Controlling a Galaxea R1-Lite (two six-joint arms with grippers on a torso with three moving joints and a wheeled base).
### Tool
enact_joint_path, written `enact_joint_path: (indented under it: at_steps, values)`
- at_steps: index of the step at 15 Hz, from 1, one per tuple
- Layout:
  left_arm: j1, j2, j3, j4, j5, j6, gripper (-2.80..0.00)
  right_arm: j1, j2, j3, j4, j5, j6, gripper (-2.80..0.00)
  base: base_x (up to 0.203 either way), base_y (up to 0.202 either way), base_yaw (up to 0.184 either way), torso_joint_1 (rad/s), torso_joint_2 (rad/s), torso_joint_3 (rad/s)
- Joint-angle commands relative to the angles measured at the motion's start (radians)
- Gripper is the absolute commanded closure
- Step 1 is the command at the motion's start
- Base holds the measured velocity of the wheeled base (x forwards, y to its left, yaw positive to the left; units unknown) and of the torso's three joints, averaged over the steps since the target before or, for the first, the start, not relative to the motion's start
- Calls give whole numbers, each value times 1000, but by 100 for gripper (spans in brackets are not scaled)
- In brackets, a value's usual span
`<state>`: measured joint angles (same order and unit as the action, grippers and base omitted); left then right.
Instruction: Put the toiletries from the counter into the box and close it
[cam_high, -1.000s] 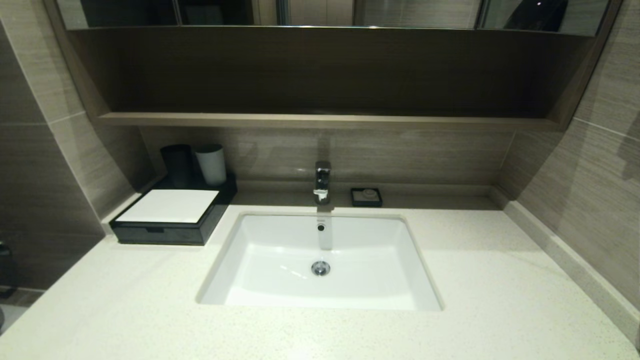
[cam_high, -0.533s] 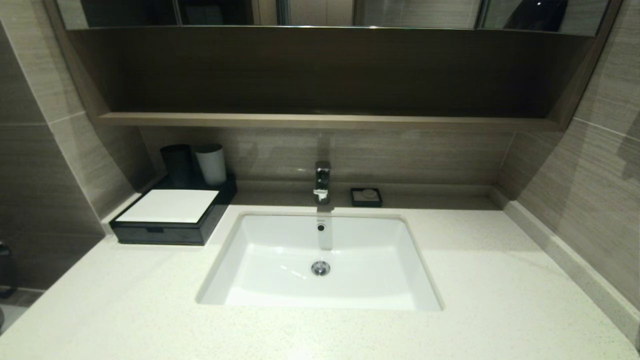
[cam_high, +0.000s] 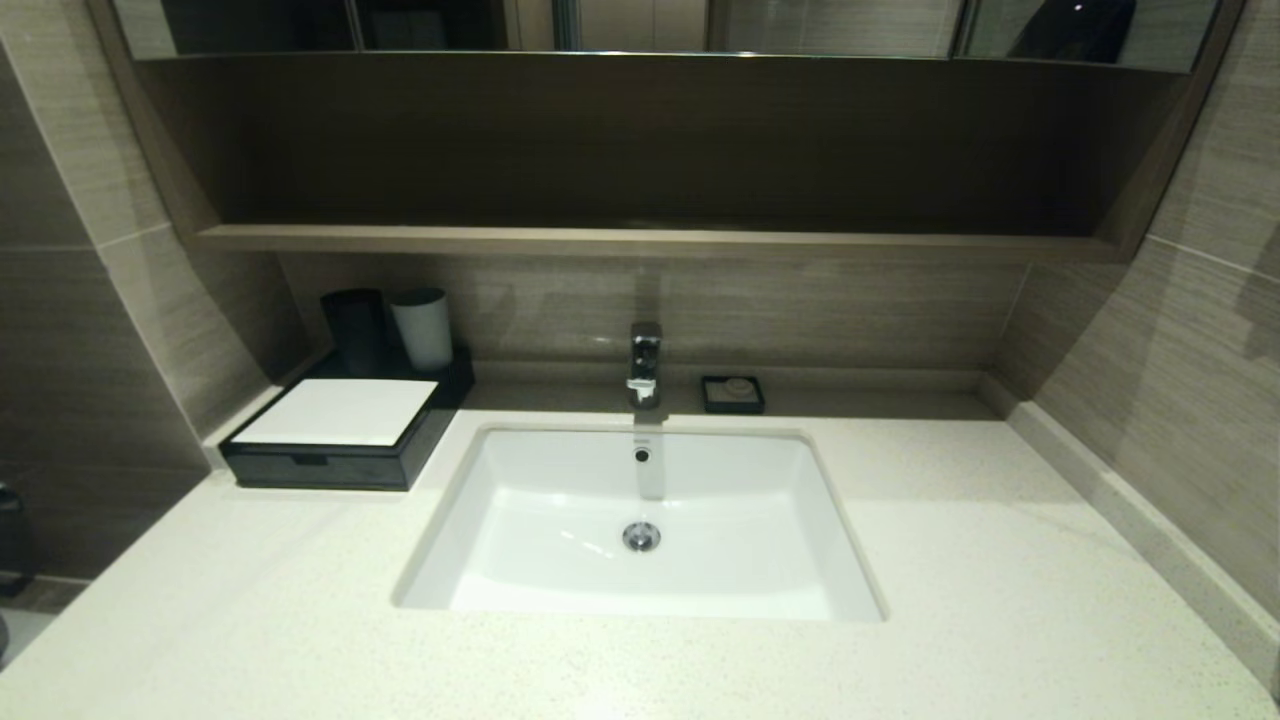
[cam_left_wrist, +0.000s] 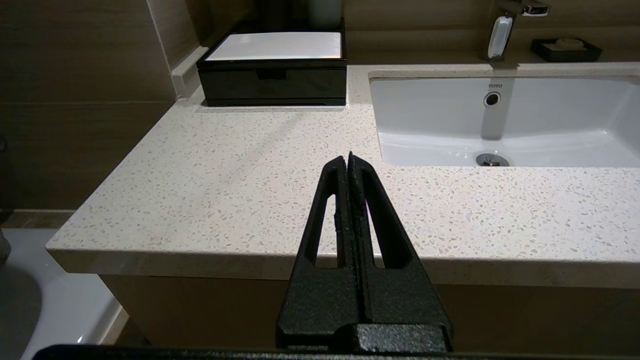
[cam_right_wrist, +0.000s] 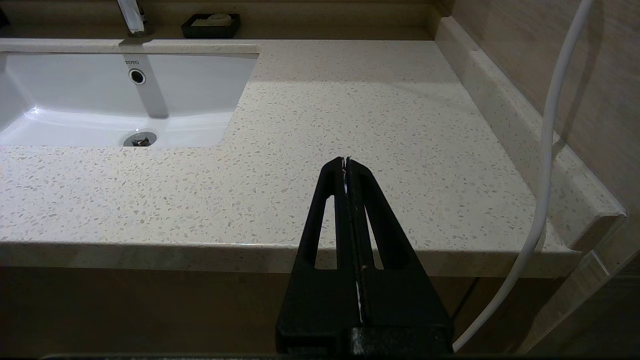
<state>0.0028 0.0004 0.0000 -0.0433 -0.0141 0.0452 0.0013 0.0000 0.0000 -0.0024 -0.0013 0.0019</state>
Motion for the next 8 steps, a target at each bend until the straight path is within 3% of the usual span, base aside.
enact_joint_path:
  at_steps: [1, 8]
  values:
    - [0, 1, 18, -1, 3, -17, 0, 0, -2, 2, -1, 0, 0, 0, 0, 0, 0, 0, 0, 0]
    - [0, 1, 18, -1, 3, -19, 0, 0, -1, 2, -1, 0, 0, 0, 0, 0, 0, 0, 0, 0]
